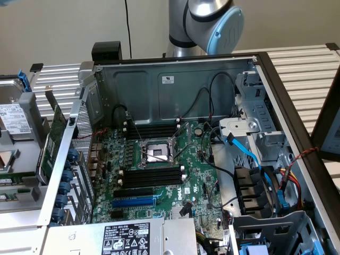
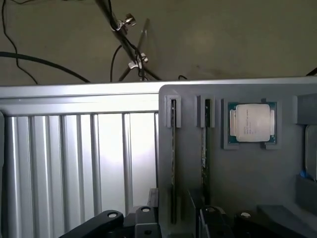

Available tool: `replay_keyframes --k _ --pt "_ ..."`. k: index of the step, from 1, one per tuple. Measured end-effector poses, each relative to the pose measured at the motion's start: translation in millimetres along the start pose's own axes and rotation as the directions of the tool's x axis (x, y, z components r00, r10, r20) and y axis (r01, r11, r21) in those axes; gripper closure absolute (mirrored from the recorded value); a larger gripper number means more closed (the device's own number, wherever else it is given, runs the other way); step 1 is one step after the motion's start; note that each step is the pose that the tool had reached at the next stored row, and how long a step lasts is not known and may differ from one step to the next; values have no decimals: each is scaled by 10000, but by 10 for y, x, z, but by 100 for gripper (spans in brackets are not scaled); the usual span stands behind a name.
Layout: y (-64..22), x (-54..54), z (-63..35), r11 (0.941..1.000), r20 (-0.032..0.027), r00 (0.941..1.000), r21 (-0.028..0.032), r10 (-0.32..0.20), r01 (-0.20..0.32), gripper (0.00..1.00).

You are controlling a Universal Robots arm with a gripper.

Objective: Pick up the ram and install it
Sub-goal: 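Pick up the ram and move it above insertion slot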

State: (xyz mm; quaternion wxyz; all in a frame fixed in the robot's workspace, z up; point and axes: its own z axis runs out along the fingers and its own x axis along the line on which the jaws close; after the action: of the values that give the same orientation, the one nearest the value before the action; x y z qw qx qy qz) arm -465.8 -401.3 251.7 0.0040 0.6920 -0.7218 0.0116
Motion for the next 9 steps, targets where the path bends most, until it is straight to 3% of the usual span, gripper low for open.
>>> replay_keyframes --k 9 --pt "-7 -25 164 10000 24 10000 2 -40 40 64"
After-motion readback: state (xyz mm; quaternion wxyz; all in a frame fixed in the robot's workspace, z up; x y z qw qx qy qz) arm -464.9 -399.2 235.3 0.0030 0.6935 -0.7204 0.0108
